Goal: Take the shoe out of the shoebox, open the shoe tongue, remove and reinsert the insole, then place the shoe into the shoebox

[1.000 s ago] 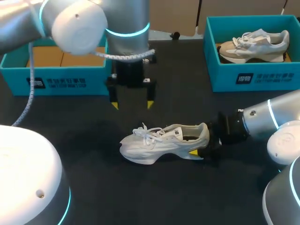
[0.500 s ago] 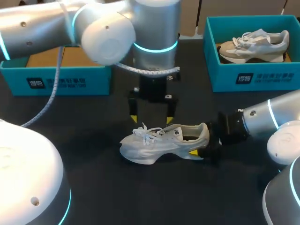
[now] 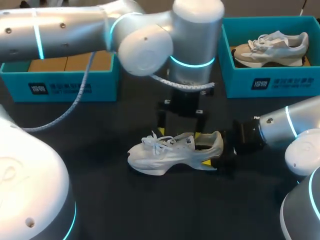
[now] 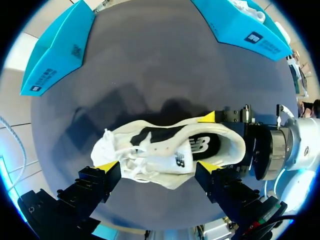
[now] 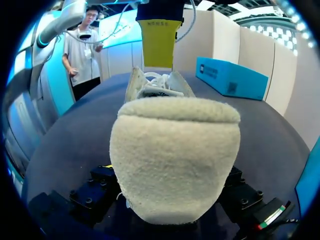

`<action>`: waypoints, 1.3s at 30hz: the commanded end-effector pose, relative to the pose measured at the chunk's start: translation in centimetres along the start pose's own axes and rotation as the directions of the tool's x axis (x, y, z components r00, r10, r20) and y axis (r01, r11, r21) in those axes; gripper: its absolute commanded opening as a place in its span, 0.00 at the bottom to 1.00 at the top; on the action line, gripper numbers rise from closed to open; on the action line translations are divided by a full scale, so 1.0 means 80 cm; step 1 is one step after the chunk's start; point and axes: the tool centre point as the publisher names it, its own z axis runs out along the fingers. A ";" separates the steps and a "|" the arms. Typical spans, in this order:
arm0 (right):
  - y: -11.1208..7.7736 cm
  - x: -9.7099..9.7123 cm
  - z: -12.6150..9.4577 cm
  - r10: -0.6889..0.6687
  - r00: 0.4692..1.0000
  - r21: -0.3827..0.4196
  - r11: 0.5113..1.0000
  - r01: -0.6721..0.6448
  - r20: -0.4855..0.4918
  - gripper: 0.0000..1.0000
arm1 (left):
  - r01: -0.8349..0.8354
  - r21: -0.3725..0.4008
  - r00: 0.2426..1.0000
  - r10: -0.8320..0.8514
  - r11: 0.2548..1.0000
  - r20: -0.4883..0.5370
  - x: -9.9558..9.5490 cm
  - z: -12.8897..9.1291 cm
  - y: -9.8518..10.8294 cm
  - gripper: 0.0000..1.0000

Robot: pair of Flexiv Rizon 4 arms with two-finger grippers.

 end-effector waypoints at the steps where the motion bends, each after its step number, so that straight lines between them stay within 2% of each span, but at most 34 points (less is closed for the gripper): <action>1: -0.004 -0.003 0.001 0.000 1.000 0.003 1.000 0.000 0.001 0.00 | 0.003 -0.017 0.999 -0.003 1.000 0.032 0.022 0.012 -0.009 1.00; 8: -0.004 -0.003 0.001 0.000 1.000 0.003 1.000 0.000 0.001 0.00 | 0.011 -0.016 0.996 -0.010 1.000 0.085 0.026 0.029 -0.011 1.00; 19: -0.004 -0.003 0.001 0.000 1.000 0.003 1.000 0.000 0.001 0.00 | 0.053 -0.010 0.987 -0.051 0.999 0.150 0.012 0.049 -0.007 1.00; 27: -0.004 -0.003 0.001 0.000 1.000 0.003 1.000 0.000 0.001 0.00 | 0.070 0.018 0.978 -0.072 0.997 0.194 -0.014 0.049 0.002 1.00; 35: -0.004 -0.003 0.001 0.000 1.000 0.003 1.000 0.000 0.001 0.00 | 0.084 0.007 0.982 -0.084 0.996 0.170 -0.051 0.027 0.012 0.99; 39: -0.004 -0.003 0.001 0.000 1.000 0.003 1.000 0.000 0.001 0.00 | 0.078 -0.034 0.989 -0.073 0.996 0.132 -0.063 0.014 0.017 0.67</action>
